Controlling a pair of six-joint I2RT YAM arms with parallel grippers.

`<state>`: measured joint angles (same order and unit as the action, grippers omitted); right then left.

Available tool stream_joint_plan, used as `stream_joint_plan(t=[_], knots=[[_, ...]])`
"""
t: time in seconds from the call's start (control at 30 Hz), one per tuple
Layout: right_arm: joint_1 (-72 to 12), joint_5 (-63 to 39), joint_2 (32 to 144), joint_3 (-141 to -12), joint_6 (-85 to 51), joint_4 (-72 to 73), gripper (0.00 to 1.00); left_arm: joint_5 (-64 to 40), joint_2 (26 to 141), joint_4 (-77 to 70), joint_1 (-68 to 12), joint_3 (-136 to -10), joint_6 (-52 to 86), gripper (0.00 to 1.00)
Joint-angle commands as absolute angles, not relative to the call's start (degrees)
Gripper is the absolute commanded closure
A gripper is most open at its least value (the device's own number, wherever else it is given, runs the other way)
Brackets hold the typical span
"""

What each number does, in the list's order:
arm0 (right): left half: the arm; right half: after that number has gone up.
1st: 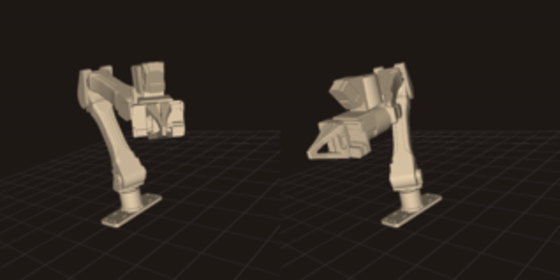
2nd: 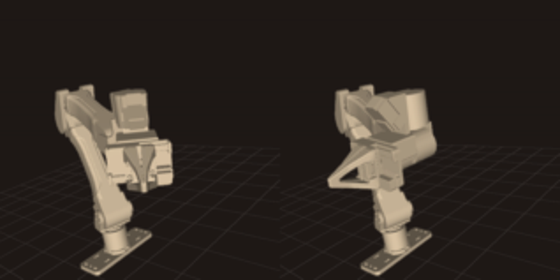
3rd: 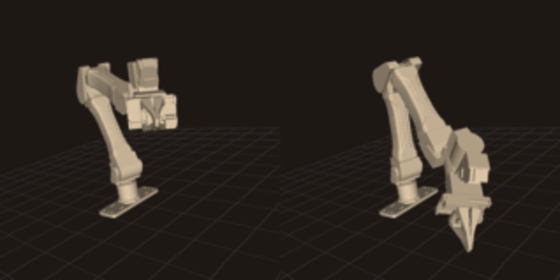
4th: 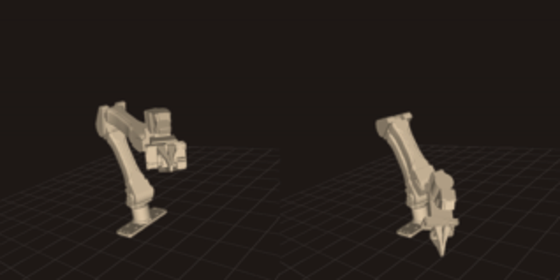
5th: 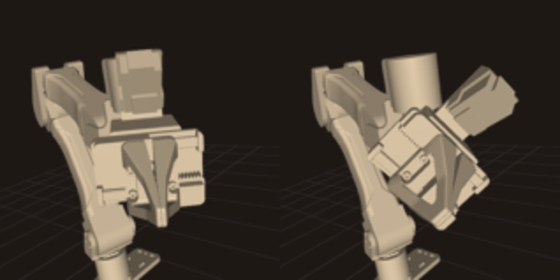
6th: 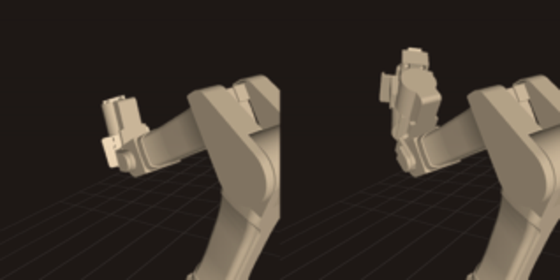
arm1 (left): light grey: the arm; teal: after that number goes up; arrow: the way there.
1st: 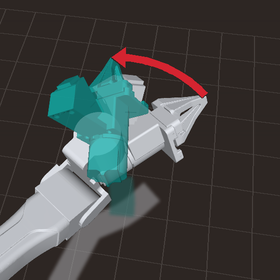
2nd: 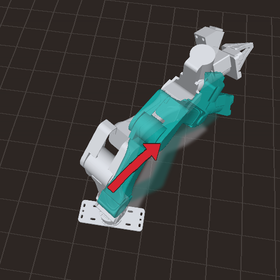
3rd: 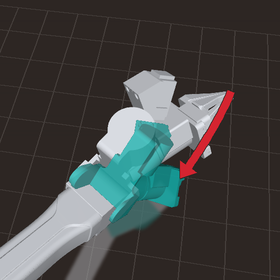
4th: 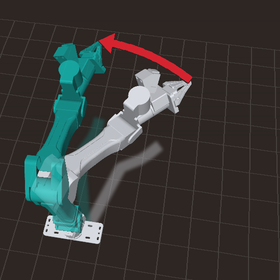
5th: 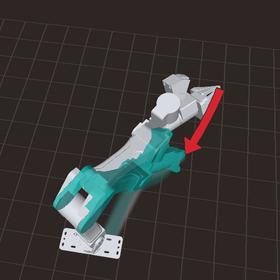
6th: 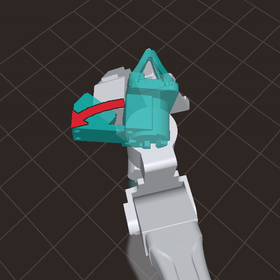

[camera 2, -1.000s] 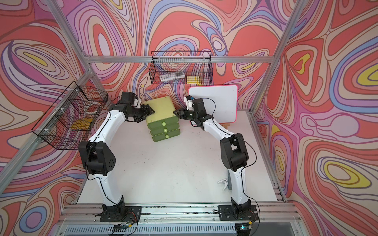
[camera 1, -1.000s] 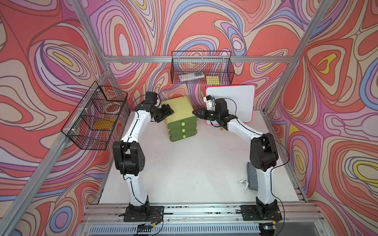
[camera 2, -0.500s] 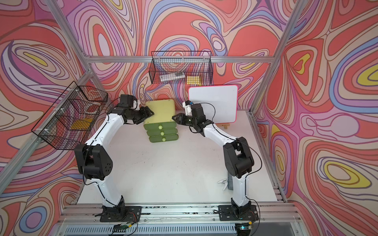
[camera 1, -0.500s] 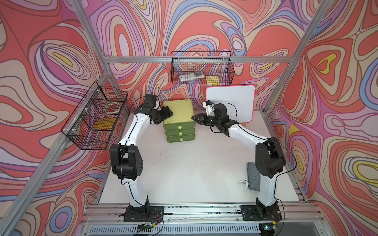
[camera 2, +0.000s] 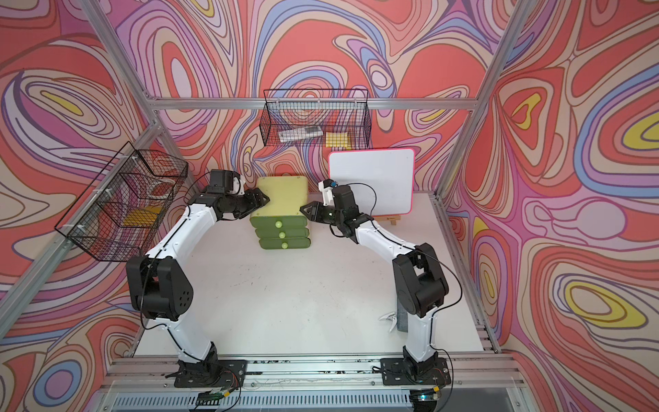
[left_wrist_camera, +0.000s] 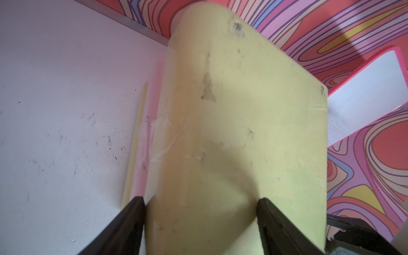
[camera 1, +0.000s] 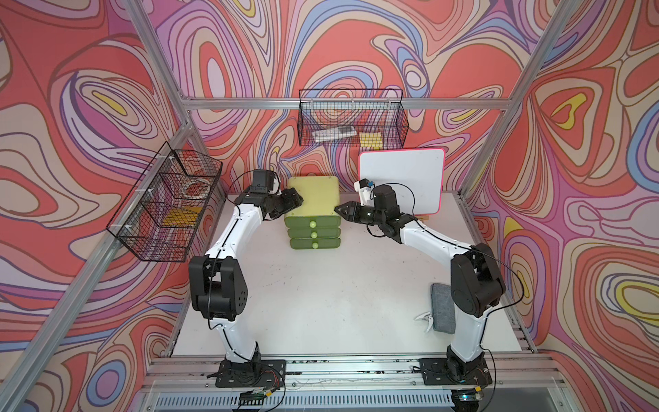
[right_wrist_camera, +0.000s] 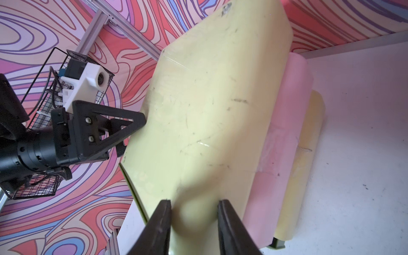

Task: Place the plugs into the drawer by color
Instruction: Adjust the storage box at the center of the board, then reset both arms

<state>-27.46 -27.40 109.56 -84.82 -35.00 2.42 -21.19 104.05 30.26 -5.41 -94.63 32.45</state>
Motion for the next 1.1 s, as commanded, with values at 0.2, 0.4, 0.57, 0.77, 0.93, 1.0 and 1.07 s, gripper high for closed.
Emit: stream_joint_plan(t=[0.2,0.4,0.57,0.77,0.93,1.0,1.07], knots=[[-30.32,-15.93,104.29,-85.16,-20.09,-6.48,0.52,-12.87,98.31,42.85,-9.14,-94.96,24.75,0.19],[-30.32,1.2,91.37,-66.24,-10.09,8.01,0.44,-0.02,78.27,28.05,-9.59,-74.23,19.44,0.04],[-30.32,14.78,80.37,-50.15,-9.82,16.62,0.27,4.55,64.18,12.25,-10.02,-55.1,13.06,0.01],[-30.15,33.75,77.05,-38.63,-4.16,22.62,0.13,8.76,56.29,-18.42,-10.02,-25.95,9.41,0.01],[-29.07,35.21,74.44,-30.4,5.31,28.93,0.09,8.21,61.54,-28.0,-9.75,-18.98,1.71,0.01],[-27.03,36.27,75.57,-27.27,7.15,33.18,0.09,8.31,64.99,-30.36,-9.19,-19.36,0.69,0.01],[-24.48,36.19,77.58,-24.93,6.41,37.62,0.09,8.19,68.45,-32.72,-9.05,-19.93,-0.4,0.01]])
